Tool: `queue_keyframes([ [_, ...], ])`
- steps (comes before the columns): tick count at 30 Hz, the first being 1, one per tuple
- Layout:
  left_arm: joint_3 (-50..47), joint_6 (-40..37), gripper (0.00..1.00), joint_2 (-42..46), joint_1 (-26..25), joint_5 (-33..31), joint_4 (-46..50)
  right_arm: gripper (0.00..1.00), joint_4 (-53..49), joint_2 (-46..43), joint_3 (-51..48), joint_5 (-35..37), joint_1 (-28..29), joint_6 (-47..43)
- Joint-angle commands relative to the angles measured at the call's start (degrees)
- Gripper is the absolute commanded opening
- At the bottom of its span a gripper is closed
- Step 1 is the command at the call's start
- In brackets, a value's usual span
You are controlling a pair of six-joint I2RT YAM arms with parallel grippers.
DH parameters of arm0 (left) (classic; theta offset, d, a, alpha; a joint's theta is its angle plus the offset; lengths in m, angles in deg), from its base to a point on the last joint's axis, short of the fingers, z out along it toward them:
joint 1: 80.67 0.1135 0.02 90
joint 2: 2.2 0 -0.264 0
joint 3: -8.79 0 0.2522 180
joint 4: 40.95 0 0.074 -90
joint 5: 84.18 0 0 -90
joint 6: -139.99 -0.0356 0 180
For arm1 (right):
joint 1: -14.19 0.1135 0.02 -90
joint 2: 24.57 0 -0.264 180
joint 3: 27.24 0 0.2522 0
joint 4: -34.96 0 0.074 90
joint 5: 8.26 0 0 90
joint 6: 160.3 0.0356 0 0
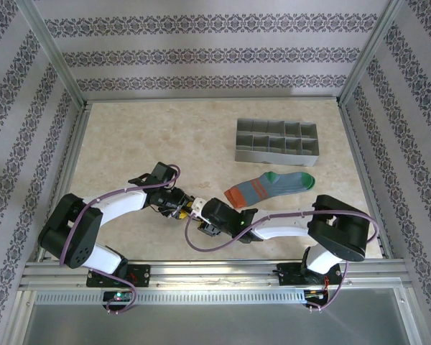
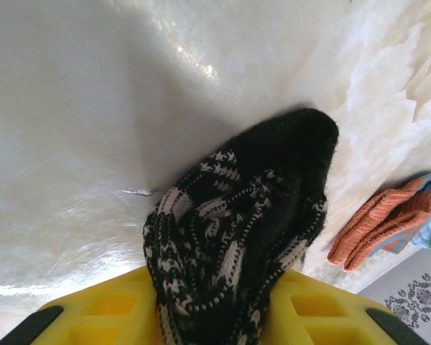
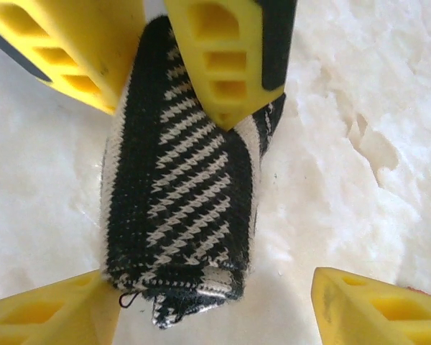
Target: Roll the socks
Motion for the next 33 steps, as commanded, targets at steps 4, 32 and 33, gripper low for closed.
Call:
queue_keyframes([
  [4, -0.97, -0.66, 0.32, -1.62, 0.83, -1.91, 4.23, 0.82, 2.39, -2.93, 0.6, -0.64, 0.52, -2.16],
  [32, -3.54, 7.44, 0.69, 3.79, 2.44, -2.86, -10.36, 0.0, 0.53, 10.25, 1.31, -26.97, -8.72, 11.79],
  [33, -3.64, 7.87, 0.71, 3.59, 2.44, -2.9, -11.93, 0.0, 0.64, 10.74, 1.12, -28.91, -9.41, 12.6],
])
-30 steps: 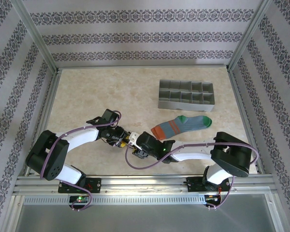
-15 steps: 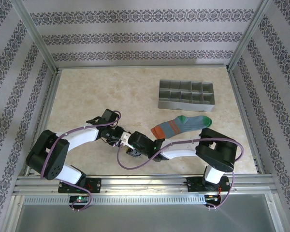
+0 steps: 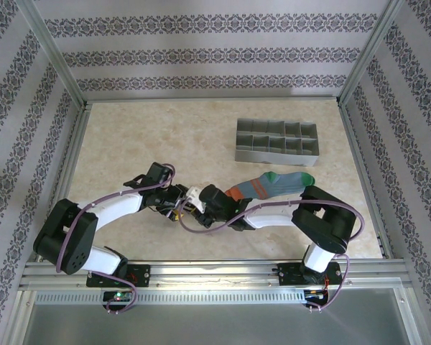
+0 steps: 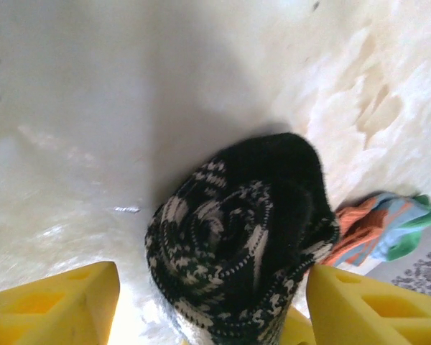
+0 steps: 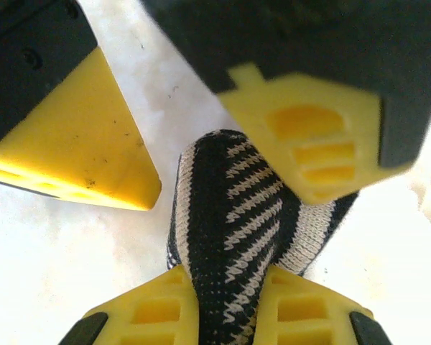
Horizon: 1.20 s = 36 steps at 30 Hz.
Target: Roll the socks
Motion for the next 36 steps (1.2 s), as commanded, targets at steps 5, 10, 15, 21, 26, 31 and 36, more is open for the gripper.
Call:
queue_keyframes([
  [5, -1.37, 4.14, 0.75, -1.93, 0.8, 0.26, -11.64, 0.0, -4.8, 6.22, -3.84, -19.67, -5.89, 11.82],
  [10, -0.5, 3.28, 0.75, -4.04, 0.6, 2.33, -11.6, 0.0, -2.11, 9.47, -4.09, -28.19, -9.93, 17.67],
  [15, 0.82, 1.91, 0.76, -5.68, -0.32, 2.65, -9.12, 0.0, -3.65, 11.56, -1.99, -33.73, -11.93, 19.94],
  [21, 3.43, 0.93, 0.68, -12.16, -2.03, 3.27, -10.38, 0.0, -4.19, 9.84, -1.32, -33.87, -12.87, 21.88],
  [26, 4.29, 0.21, 0.06, -15.65, -2.67, 3.94, -10.62, 0.0, -5.78, 6.29, -0.57, -31.39, -12.82, 21.86],
  [31, 6.36, 2.29, 0.0, -11.55, -1.33, 4.34, -10.18, 0.52, -17.28, -6.91, 2.38, -16.3, -12.95, 25.03],
  [36, 14.97, 3.79, 0.0, -9.32, 1.77, 4.61, -6.28, 0.77, -37.35, -20.44, 11.85, 0.2, -14.65, 39.24],
])
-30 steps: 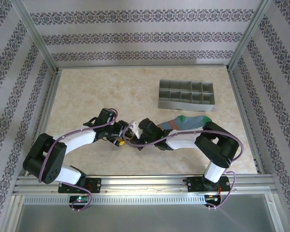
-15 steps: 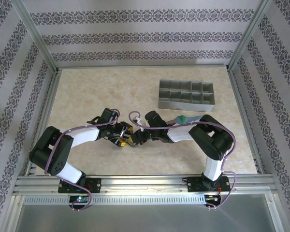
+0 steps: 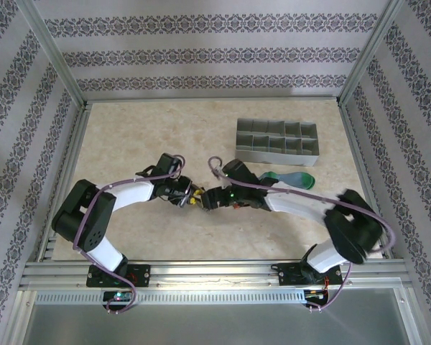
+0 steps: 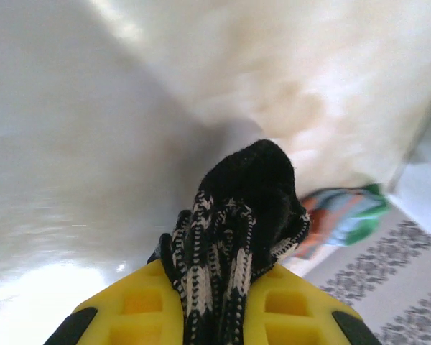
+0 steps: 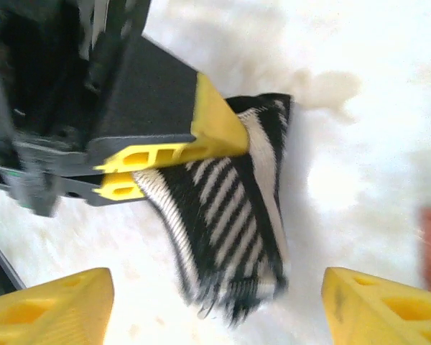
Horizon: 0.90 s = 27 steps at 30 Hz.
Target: Roll the socks
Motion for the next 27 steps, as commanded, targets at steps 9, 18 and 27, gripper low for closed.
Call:
queue_keyframes([
  [9, 15.52, 9.93, 0.0, -3.55, 3.91, 2.75, -5.5, 0.91, -1.01, -9.71, 7.07, 4.97, -6.79, 49.72],
  [18, 18.89, 12.98, 0.0, -4.46, 3.83, 3.97, -6.33, 0.9, 4.7, -2.63, 8.51, -1.89, -7.32, 61.11],
  [27, 17.69, 12.54, 0.0, -2.19, 3.63, 4.63, -4.48, 0.76, 11.85, 2.83, 7.17, -3.56, -9.91, 57.5],
])
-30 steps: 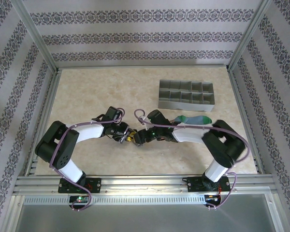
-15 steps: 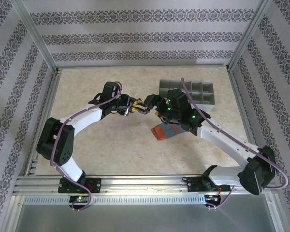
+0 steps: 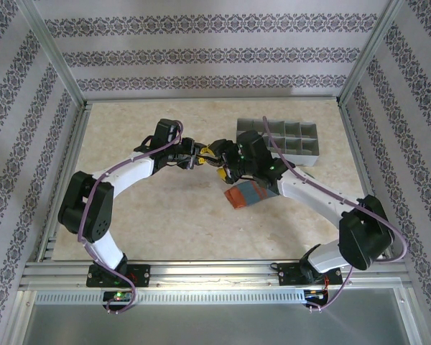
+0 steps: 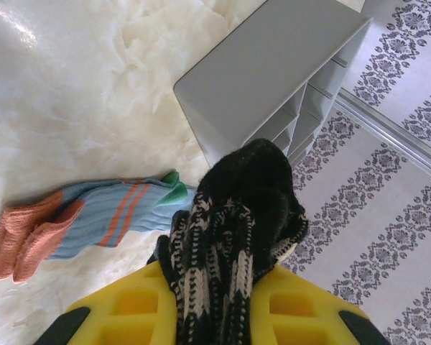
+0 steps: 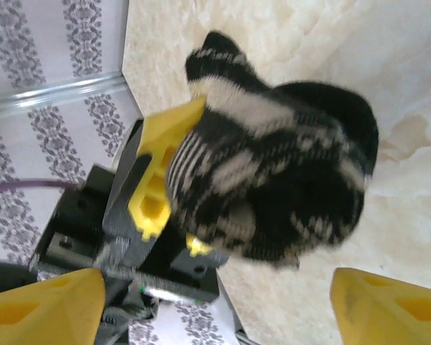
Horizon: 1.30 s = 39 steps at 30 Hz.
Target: Roll the socks
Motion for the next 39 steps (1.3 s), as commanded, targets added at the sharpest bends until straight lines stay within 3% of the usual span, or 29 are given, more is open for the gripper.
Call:
queue_keyframes([
  [1, -0.24, 1.39, 0.0, 2.75, 0.1, 1.24, -0.69, 0.74, 4.03, 2.76, -0.32, -2.45, -1.57, -1.31],
  [8, -0.36, 0.96, 0.0, 3.78, 0.03, 1.3, 0.11, 0.7, 4.48, 4.35, -0.65, -3.19, -2.47, -3.01],
  [18, -0.6, 1.2, 0.0, 4.11, -0.83, 1.54, 0.33, 0.53, 3.15, 6.5, 3.21, -2.63, -3.05, -6.84],
  [21, -0.96, 1.03, 0.0, 4.65, -0.98, 1.72, 0.64, 0.41, -1.49, 5.89, 6.47, -0.18, -3.36, -14.1],
  [24, -1.5, 1.27, 0.01, 4.83, -1.35, 2.24, -0.1, 0.23, -9.17, 5.45, 11.3, 2.9, -3.09, -23.16],
  [27, -1.76, 1.48, 0.3, 4.9, -1.56, 2.15, -1.21, 0.1, -16.15, 5.49, 15.28, 5.24, -2.84, -29.31],
  [33, -0.53, -0.59, 0.7, 5.78, -1.47, -0.28, 0.92, 0.02, -23.16, 3.8, 18.12, 10.11, -3.41, -37.7],
  [36, 0.6, -5.13, 0.8, 8.59, -1.06, -5.45, 7.5, 0.0, -28.35, 3.6, 21.08, 13.13, -5.17, -43.92],
  [39, 2.45, -12.1, 0.81, 11.42, -0.94, -10.24, 15.94, 0.0, -33.23, 4.43, 24.67, 16.06, -7.54, -50.69],
])
